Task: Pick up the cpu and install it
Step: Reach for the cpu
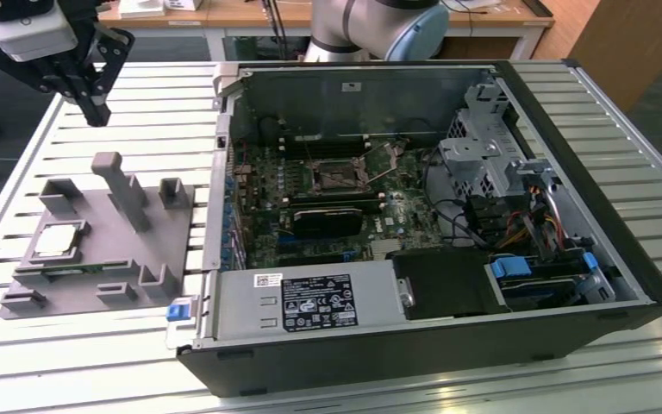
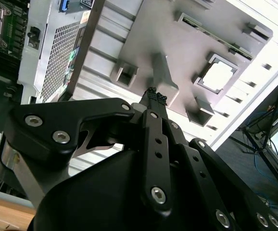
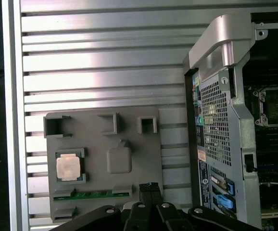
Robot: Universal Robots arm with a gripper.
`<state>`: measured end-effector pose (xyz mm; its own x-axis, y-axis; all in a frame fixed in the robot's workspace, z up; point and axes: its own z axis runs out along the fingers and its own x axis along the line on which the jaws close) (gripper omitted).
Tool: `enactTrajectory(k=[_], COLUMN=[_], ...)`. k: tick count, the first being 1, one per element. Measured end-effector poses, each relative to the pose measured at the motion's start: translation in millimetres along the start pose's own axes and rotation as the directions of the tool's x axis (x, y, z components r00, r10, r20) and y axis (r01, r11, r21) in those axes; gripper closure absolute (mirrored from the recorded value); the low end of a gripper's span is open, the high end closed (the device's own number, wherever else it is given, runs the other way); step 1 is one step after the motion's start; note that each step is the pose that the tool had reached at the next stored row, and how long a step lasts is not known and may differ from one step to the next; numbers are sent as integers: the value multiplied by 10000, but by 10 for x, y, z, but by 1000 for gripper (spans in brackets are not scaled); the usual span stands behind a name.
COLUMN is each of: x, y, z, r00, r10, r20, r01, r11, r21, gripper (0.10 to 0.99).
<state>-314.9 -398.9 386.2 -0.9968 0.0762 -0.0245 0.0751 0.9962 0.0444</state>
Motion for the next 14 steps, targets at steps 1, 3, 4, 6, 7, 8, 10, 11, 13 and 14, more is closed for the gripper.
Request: enactTrajectory(k=[1,3,4,6,7,8,10,11,13,14], x=[6,18,24,35,40,45,54,58,67,71], y=[0,-1,-2,-3,-3,-4,-4,-5,-5,-6], z=[0,0,0,0,1,1,1,1,2,2], r00=[10000,10000,10000,10000,10000,10000,10000,10000,10000,10000], r10=[0,0,1,0,0,0,-1,0,0,0], r20=[0,0,0,0,0,0,0,0,0,0], r01=[0,0,-1,0,0,0,1,0,0,0], r11=[10000,10000,10000,10000,10000,10000,10000,10000,10000,10000], r21=[0,0,0,0,0,0,0,0,0,-1], gripper=[980,980,980,980,980,980,980,980,980,980])
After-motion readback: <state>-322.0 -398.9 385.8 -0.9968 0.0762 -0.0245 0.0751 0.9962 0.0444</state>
